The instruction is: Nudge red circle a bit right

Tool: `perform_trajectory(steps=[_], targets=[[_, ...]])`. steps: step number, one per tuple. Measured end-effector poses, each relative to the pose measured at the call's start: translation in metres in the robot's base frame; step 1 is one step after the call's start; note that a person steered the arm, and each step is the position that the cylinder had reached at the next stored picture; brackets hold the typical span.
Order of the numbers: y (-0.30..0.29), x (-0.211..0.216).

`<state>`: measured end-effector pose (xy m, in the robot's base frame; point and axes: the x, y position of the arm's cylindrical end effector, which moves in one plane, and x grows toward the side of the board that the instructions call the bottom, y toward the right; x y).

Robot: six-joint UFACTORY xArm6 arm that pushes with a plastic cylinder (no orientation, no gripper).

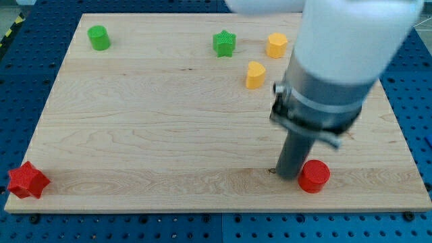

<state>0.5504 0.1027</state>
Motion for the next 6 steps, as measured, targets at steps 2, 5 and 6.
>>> perform_trajectory(steps=[2,5,6], targets=[[0.000,-0.011],[-0.021,-0.012],[-0.064,-0.012]])
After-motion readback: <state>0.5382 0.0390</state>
